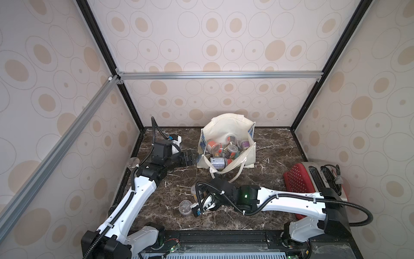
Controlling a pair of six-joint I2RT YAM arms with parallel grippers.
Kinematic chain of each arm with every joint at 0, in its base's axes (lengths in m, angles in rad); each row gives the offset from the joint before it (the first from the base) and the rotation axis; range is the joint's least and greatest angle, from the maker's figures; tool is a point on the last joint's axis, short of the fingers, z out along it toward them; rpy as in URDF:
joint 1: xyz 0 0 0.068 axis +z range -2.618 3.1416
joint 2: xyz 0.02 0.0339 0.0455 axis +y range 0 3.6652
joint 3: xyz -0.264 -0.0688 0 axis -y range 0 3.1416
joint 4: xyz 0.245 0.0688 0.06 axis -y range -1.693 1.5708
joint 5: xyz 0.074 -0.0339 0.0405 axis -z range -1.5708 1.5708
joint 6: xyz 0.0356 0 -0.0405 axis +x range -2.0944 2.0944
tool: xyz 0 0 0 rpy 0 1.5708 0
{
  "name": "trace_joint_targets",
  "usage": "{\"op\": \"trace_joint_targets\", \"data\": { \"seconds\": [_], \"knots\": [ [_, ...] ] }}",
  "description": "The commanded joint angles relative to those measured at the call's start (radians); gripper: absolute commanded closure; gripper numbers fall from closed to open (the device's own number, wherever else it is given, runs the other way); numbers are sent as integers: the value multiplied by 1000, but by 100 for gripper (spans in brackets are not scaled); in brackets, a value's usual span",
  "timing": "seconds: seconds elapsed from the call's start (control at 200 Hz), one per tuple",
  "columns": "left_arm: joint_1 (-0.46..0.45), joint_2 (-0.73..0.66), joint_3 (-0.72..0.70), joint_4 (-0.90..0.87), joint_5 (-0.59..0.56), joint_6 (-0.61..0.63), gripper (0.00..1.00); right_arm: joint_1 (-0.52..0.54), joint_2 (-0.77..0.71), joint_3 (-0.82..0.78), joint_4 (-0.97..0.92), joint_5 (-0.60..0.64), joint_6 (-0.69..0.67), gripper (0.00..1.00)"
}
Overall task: Take out the seed jars from the canvas bag
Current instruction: Place the seed jar at the center of the board.
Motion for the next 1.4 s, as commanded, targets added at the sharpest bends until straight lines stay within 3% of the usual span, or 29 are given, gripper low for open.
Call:
{"op": "trace_joint_targets", "data": {
  "seconds": [0.0,0.21,0.47,0.7,0.865,1.186,1.396],
  "knots": [
    [6,-19,-20,-36,118,35,2,8,1,-66,62,45,-25,37],
    [6,-25,-72,-47,101,33,2,8,90,-193,189,174,-20,37],
    [6,-24,-90,-14,87,-1,2,10,166,-230,333,145,-17,37],
    [7,-13,-67,-20,30,2,2,51,267,-243,505,203,-46,36],
    [8,-3,-63,-10,18,-1,2,68,287,-256,513,179,-40,33],
    [9,-21,-65,-13,-15,8,2,91,215,-312,460,106,-29,15],
    [9,-15,-68,-10,-14,8,2,92,188,-313,391,80,-3,13]
  ]
}}
